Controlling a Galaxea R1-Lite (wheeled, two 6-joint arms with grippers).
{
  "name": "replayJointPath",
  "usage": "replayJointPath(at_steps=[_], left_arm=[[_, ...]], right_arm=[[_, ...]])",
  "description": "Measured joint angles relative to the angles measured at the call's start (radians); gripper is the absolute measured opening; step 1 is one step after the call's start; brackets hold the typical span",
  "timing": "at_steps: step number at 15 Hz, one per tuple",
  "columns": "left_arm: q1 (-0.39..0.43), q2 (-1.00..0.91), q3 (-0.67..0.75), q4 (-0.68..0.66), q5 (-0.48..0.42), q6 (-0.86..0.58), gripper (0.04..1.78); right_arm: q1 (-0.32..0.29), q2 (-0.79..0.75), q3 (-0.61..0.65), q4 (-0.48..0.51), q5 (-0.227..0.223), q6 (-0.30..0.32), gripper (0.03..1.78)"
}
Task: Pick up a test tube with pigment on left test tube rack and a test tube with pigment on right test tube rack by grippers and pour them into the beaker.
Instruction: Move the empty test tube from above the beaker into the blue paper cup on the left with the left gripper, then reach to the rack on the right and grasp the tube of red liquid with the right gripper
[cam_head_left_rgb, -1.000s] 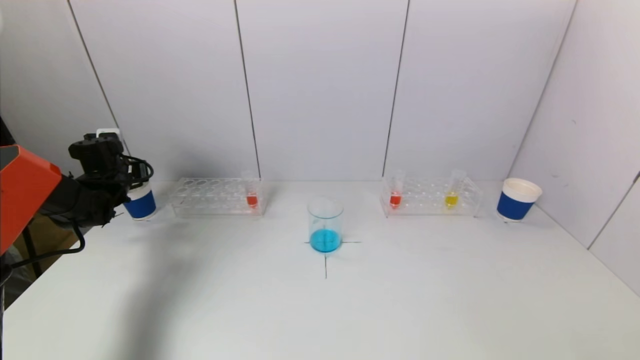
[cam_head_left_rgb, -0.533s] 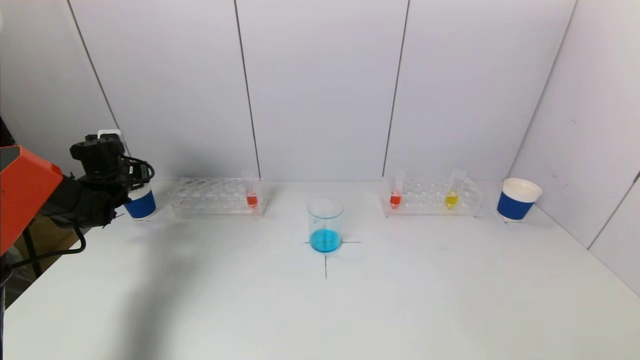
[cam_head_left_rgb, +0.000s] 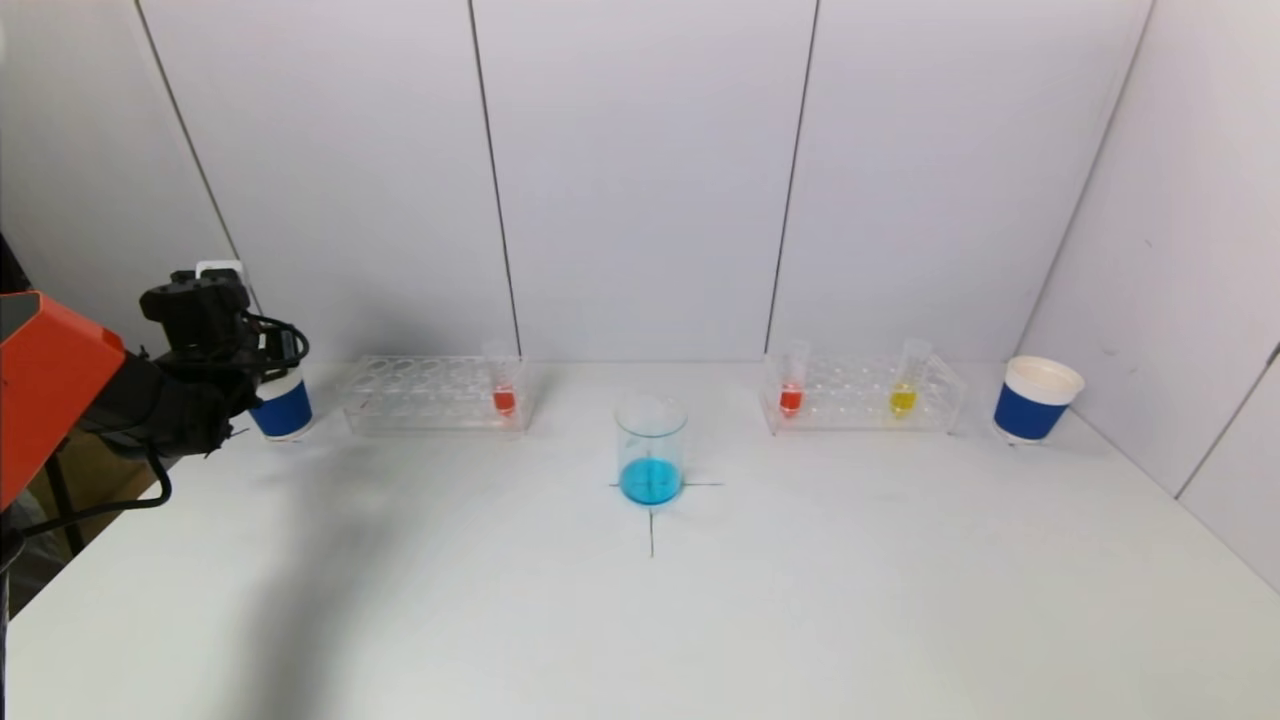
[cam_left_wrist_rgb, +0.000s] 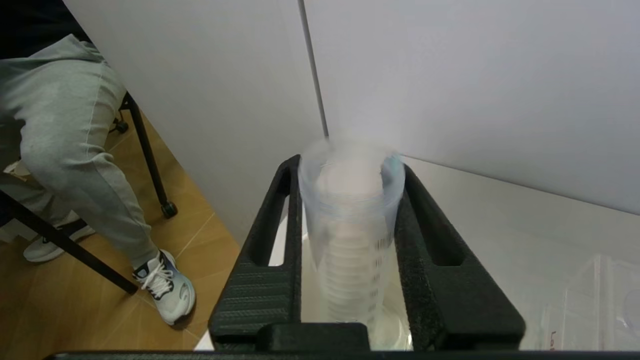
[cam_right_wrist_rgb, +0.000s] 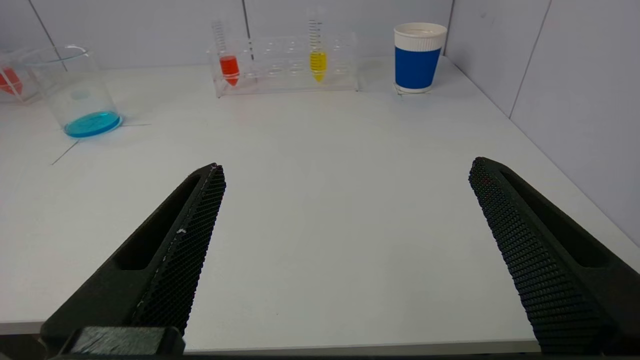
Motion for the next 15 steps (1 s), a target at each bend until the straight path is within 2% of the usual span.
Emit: replayJointPath(at_steps=[2, 5, 8, 10, 15], left_arm=[[0.000, -0.001, 0.000, 0.000, 0.000, 0.000, 0.85], [0.000, -0.005, 0.001, 0.000, -0.001, 0.000, 1.35], [-0.001, -0.029, 0.003, 0.001, -0.003, 0.006, 1.67], [-0.005, -0.065, 0.012, 0.006, -0.003, 0.009, 1.76], [-0.008, -0.248, 0.072, 0.057, -0.001, 0.010, 1.77]], right_arm=[[0.000, 0.000, 0.000, 0.000, 0.000, 0.000, 1.77], [0.000, 0.000, 0.000, 0.000, 0.000, 0.000, 1.77], [0.000, 0.000, 0.000, 0.000, 0.000, 0.000, 1.77], [0.000, 0.000, 0.000, 0.000, 0.000, 0.000, 1.77], [0.000, 0.000, 0.000, 0.000, 0.000, 0.000, 1.77]])
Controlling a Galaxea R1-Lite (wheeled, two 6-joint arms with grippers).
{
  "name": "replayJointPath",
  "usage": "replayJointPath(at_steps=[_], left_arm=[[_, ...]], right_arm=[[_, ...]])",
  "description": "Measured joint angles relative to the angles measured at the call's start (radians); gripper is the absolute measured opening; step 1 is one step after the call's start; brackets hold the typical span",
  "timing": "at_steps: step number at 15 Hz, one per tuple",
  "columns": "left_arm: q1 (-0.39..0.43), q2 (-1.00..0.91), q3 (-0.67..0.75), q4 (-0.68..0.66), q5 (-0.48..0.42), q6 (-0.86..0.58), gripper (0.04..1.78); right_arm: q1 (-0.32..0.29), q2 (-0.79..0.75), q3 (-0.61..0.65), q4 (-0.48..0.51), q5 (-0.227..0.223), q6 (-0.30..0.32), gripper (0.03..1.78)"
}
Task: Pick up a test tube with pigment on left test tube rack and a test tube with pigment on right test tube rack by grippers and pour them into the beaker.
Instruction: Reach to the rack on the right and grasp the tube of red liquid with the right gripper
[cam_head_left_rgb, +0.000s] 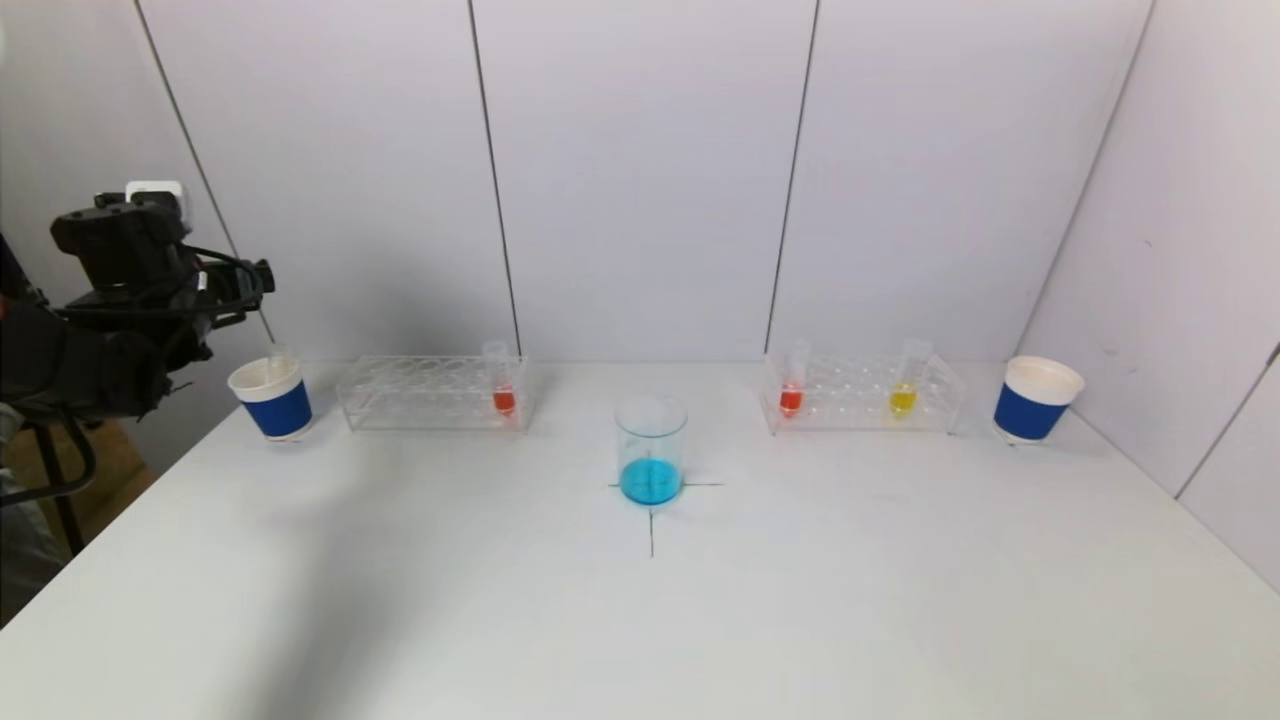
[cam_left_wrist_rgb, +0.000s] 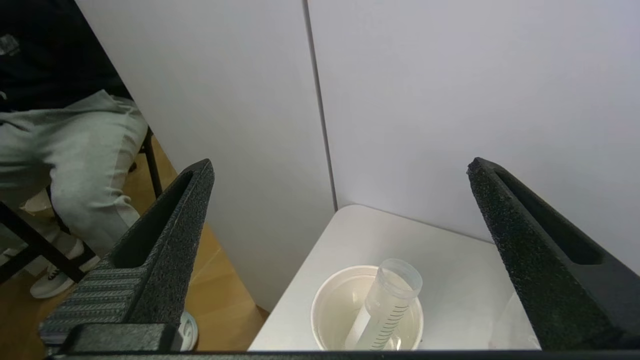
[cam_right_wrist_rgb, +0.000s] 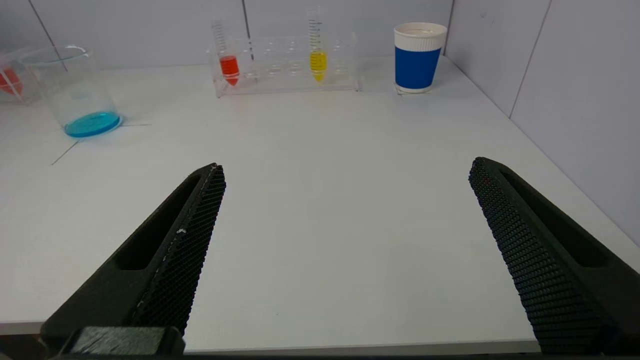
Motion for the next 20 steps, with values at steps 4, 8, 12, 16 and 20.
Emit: replayJointPath(at_steps=[4, 8, 12, 16, 20], left_arm=[[-0.019, -0.271, 0.110, 0.102, -0.005, 0.018, 1.76], [-0.104, -0.606, 0.285, 0.217, 0.007, 0.034, 1.76], [-0.187, -0.881, 0.467, 0.355, 0.028, 0.032, 1.76], [-0.205, -1.122, 0.664, 0.407, 0.056, 0.037, 1.76], [-0.207, -1.357, 0.802, 0.540, 0.056, 0.038, 1.76]], right_arm=[[0.000, 0.000, 0.000, 0.000, 0.000, 0.000, 1.77], [0.000, 0.000, 0.000, 0.000, 0.000, 0.000, 1.77], [0.000, 0.000, 0.000, 0.000, 0.000, 0.000, 1.77], [0.000, 0.000, 0.000, 0.000, 0.000, 0.000, 1.77], [0.000, 0.000, 0.000, 0.000, 0.000, 0.000, 1.77]])
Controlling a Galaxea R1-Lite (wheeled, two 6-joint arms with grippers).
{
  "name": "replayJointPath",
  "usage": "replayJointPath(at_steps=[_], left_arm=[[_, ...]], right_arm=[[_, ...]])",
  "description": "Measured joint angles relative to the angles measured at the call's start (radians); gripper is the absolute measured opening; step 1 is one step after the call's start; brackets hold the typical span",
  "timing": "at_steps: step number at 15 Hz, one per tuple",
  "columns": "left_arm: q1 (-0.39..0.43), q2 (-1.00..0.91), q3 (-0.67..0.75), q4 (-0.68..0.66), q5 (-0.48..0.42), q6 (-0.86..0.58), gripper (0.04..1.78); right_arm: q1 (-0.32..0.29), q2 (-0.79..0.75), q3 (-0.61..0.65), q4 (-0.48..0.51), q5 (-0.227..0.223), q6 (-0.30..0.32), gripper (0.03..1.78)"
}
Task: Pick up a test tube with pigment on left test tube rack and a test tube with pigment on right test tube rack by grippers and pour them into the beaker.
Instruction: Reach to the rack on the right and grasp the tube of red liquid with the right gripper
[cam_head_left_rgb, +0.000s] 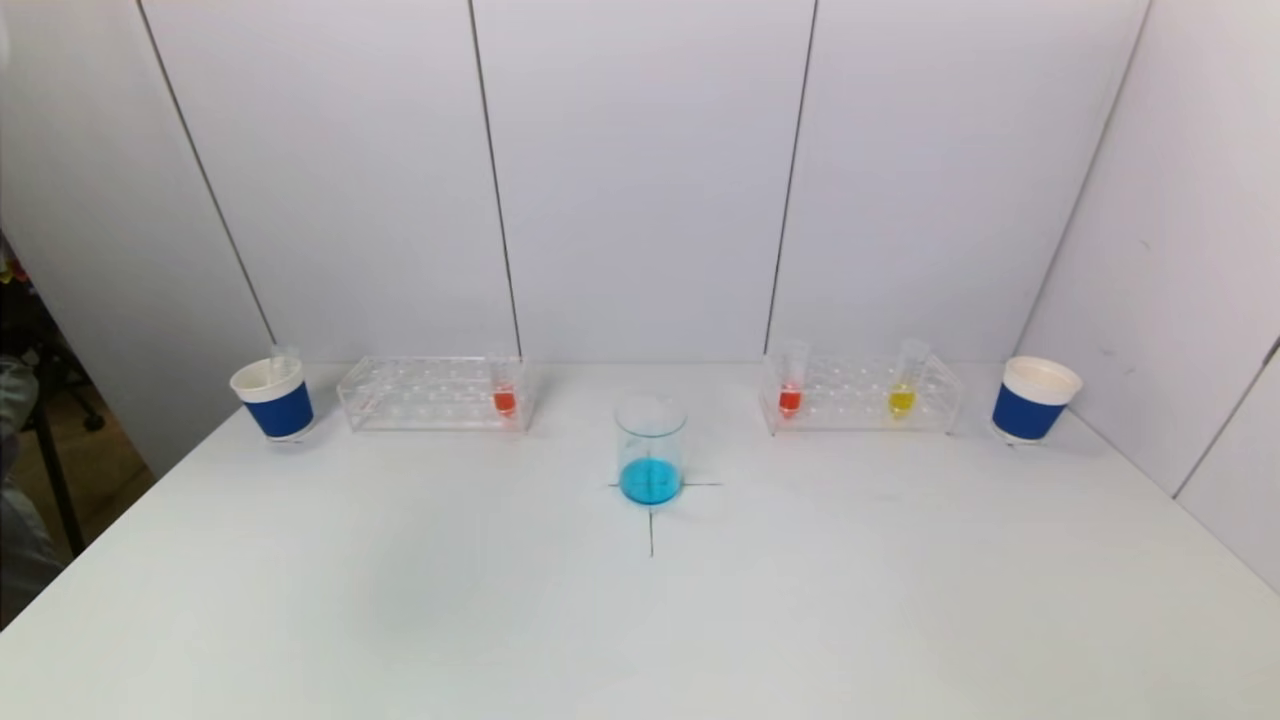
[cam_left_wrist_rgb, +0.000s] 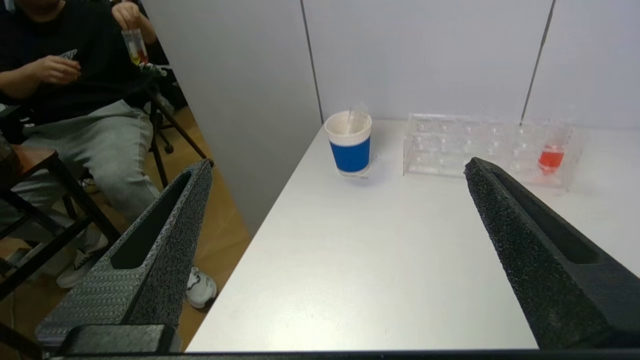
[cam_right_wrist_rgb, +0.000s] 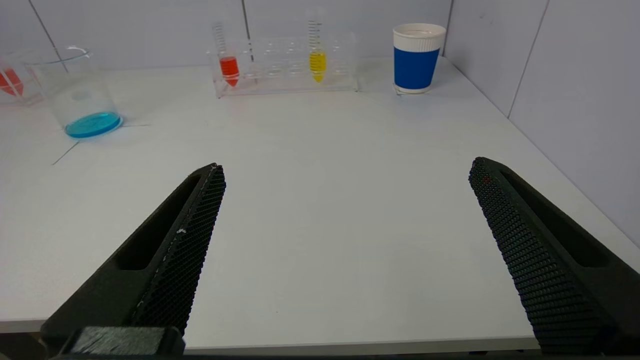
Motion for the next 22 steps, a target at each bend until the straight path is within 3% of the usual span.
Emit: replayJointPath(at_steps=[3, 11, 18, 22], left_arm=[[-0.001, -0.188, 0.086, 0.141, -0.032, -0.009, 1.76], [-0.003, -0.631, 0.243, 0.519, -0.222, -0.010, 1.76], [-0.003, -0.700, 0.387, 0.398, -0.323, -0.069, 1.76], [-0.003, -0.701, 0.458, 0.274, -0.328, -0.108, 1.76]], right_arm=[[0.000, 0.000, 0.000, 0.000, 0.000, 0.000, 1.77], [0.000, 0.000, 0.000, 0.000, 0.000, 0.000, 1.77], [0.000, 0.000, 0.000, 0.000, 0.000, 0.000, 1.77], [0.000, 0.000, 0.000, 0.000, 0.000, 0.000, 1.77]])
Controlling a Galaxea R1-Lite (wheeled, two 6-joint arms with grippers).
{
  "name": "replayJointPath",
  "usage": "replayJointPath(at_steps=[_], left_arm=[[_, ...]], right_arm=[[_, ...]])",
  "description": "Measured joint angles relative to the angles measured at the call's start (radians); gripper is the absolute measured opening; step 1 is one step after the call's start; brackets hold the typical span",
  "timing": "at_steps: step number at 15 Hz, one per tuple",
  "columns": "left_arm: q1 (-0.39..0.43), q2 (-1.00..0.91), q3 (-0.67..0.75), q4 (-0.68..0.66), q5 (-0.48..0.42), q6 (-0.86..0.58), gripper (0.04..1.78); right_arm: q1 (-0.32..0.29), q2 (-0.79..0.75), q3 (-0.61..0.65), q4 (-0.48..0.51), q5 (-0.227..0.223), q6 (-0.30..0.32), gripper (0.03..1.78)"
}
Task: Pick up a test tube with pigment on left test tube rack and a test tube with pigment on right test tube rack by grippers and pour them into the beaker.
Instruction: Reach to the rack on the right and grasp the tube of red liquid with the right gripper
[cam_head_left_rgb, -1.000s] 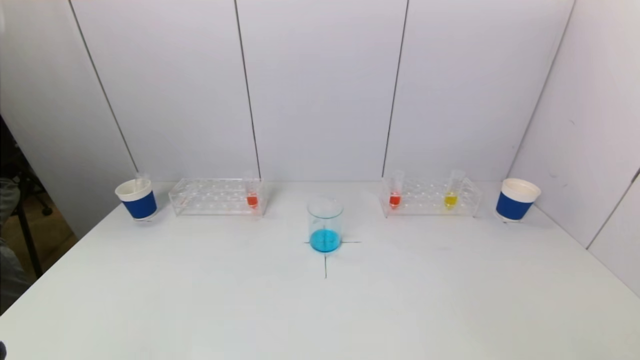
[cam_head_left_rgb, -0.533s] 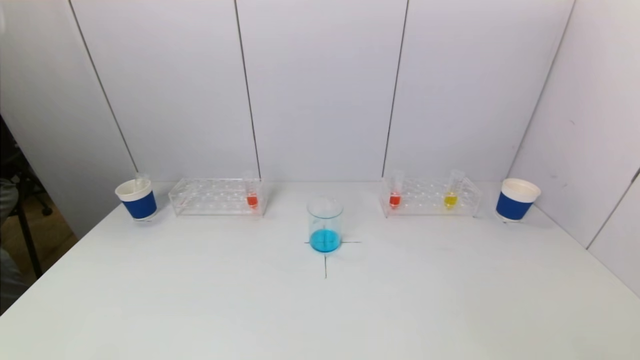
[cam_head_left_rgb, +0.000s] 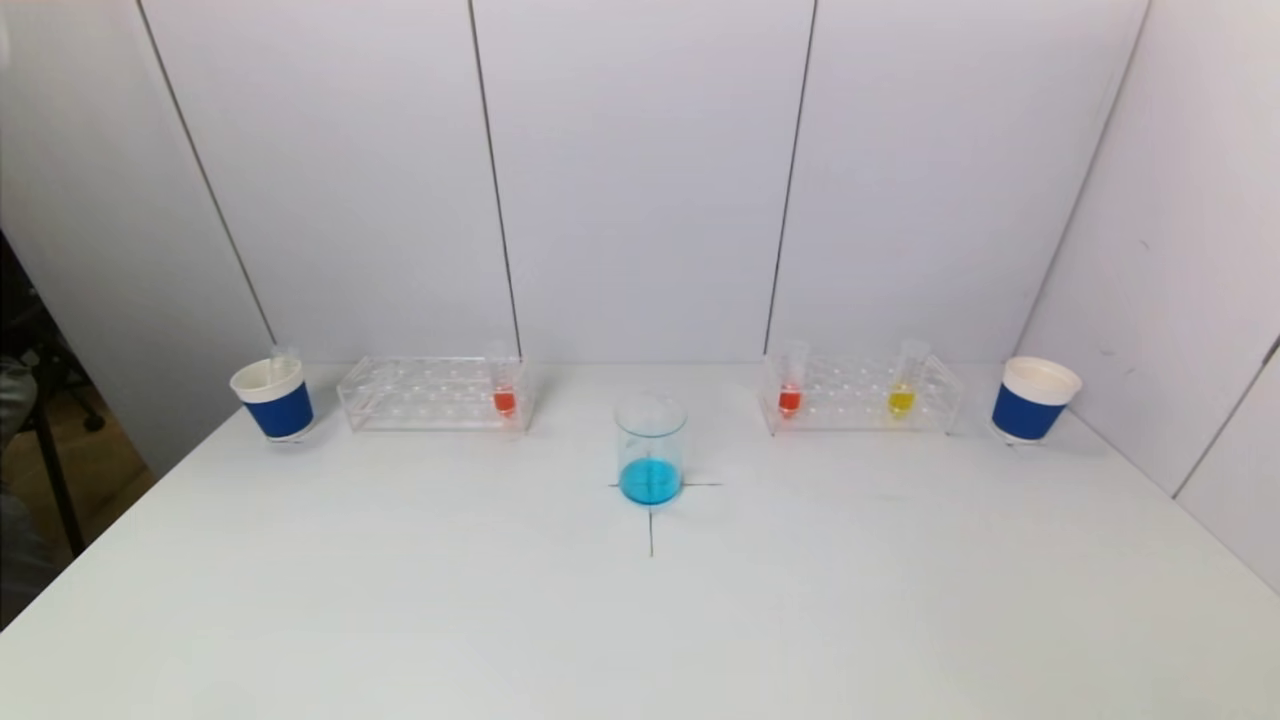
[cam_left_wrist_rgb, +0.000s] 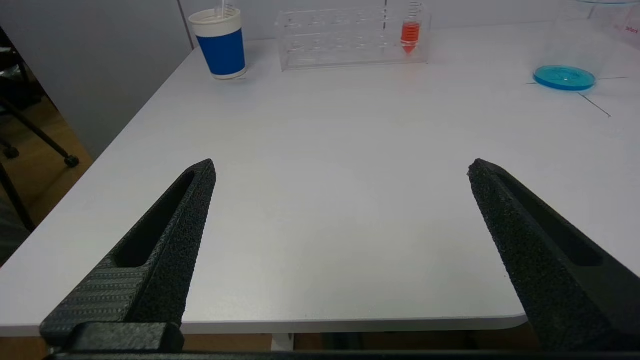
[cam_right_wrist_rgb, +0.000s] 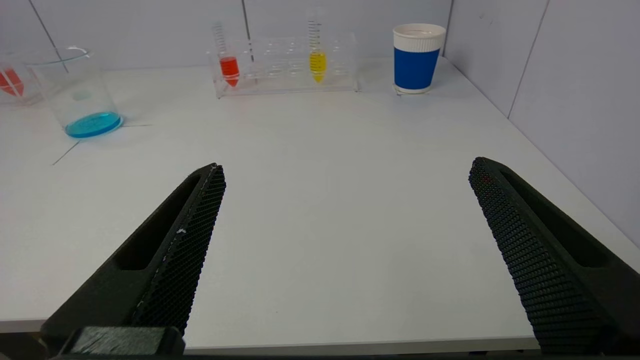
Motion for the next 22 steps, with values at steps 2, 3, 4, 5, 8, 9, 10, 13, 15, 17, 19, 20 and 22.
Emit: replayJointPath(at_steps=[2, 3, 4, 5, 8, 9, 10, 13, 15, 17, 19, 20, 22], left_arm=[[0.000, 0.000, 0.005, -0.002, 0.000, -0.032, 1.76], [0.000, 0.000, 0.006, -0.004, -0.001, -0.046, 1.76], [0.000, 0.000, 0.007, -0.007, -0.001, -0.055, 1.76], [0.000, 0.000, 0.007, -0.008, -0.001, -0.057, 1.76], [0.000, 0.000, 0.007, -0.008, -0.001, -0.057, 1.76], [0.000, 0.000, 0.007, -0.008, -0.001, -0.057, 1.76], [0.000, 0.000, 0.007, -0.008, -0.001, -0.057, 1.76], [0.000, 0.000, 0.007, -0.008, -0.001, -0.057, 1.76], [0.000, 0.000, 0.007, -0.008, -0.001, -0.057, 1.76], [0.000, 0.000, 0.007, -0.008, -0.001, -0.056, 1.76], [0.000, 0.000, 0.007, -0.008, -0.001, -0.057, 1.76], [0.000, 0.000, 0.007, -0.008, -0.001, -0.057, 1.76], [0.000, 0.000, 0.007, -0.008, -0.002, -0.056, 1.76]], right_arm=[[0.000, 0.000, 0.000, 0.000, 0.000, 0.000, 1.77], [0.000, 0.000, 0.000, 0.000, 0.000, 0.000, 1.77], [0.000, 0.000, 0.000, 0.000, 0.000, 0.000, 1.77], [0.000, 0.000, 0.000, 0.000, 0.000, 0.000, 1.77], [0.000, 0.000, 0.000, 0.000, 0.000, 0.000, 1.77], [0.000, 0.000, 0.000, 0.000, 0.000, -0.001, 1.77], [0.000, 0.000, 0.000, 0.000, 0.000, 0.000, 1.77], [0.000, 0.000, 0.000, 0.000, 0.000, 0.000, 1.77], [0.000, 0.000, 0.000, 0.000, 0.000, 0.000, 1.77], [0.000, 0.000, 0.000, 0.000, 0.000, 0.000, 1.77], [0.000, 0.000, 0.000, 0.000, 0.000, 0.000, 1.77], [0.000, 0.000, 0.000, 0.000, 0.000, 0.000, 1.77], [0.000, 0.000, 0.000, -0.001, -0.001, -0.001, 1.77]])
